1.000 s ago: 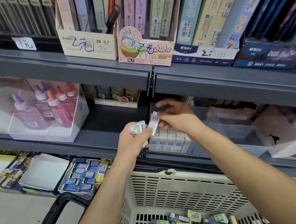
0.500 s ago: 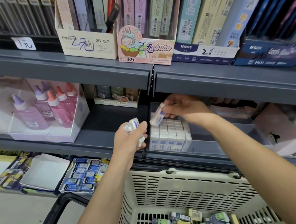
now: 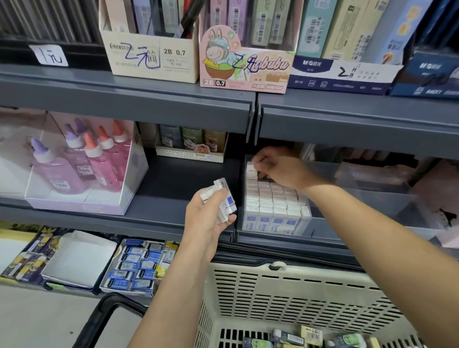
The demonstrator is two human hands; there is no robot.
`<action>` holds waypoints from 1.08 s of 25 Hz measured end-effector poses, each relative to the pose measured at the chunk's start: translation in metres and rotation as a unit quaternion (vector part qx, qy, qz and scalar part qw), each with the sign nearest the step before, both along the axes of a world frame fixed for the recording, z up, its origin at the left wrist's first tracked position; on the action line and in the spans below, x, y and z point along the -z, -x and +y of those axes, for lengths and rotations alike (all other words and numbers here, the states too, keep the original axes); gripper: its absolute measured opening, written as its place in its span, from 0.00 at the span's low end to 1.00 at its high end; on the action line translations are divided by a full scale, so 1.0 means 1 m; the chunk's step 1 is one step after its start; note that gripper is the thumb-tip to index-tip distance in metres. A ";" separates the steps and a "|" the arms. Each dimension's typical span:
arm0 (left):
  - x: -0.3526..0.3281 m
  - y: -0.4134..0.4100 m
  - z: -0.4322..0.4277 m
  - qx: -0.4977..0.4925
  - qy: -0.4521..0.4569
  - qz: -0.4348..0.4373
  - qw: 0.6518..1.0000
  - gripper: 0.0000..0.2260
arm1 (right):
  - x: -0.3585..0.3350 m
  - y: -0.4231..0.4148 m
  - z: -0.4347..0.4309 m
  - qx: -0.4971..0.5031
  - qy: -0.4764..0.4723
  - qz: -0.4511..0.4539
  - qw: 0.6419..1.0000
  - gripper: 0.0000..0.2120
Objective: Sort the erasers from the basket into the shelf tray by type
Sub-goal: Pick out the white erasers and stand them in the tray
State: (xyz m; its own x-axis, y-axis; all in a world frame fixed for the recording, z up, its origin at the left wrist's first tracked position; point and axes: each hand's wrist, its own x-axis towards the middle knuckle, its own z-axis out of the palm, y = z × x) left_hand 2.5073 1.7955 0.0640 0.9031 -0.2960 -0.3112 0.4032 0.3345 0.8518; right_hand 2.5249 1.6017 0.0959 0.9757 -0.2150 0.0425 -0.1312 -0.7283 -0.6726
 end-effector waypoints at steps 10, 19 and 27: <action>0.001 0.001 0.000 -0.012 0.026 -0.047 0.998 0.03 | -0.026 0.031 0.037 -0.004 0.082 -0.023 0.996 0.11; 0.000 0.002 -0.003 -0.025 0.020 -0.057 0.998 0.05 | -0.027 0.050 0.042 0.031 -0.171 -0.027 0.984 0.04; 0.003 0.001 -0.005 -0.017 -0.014 -0.060 0.998 0.04 | -0.019 0.009 -0.007 0.096 0.088 -0.031 0.991 0.12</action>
